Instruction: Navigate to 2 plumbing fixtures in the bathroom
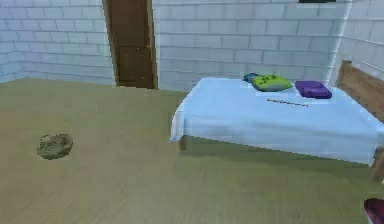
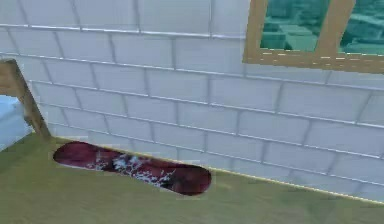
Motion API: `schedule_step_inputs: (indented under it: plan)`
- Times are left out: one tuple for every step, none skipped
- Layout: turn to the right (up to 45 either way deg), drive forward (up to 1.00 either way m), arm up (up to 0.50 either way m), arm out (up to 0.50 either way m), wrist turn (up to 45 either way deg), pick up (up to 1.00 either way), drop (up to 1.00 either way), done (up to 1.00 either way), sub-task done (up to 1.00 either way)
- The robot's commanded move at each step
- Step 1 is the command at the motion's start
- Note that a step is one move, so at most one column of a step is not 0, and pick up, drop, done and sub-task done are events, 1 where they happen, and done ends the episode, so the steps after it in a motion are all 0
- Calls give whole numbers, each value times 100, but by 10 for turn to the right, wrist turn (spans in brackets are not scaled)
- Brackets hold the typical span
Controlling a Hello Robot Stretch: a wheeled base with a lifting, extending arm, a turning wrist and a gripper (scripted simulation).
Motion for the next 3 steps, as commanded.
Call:
schedule_step_inputs:
  plan:
    - [-450, 0, 0, 0, 0, 0, 0, 0, 0]
    - [-450, 0, 0, 0, 0, 0, 0, 0, 0]
    - [-330, 0, 0, 0, 0, 0, 0, 0, 0]
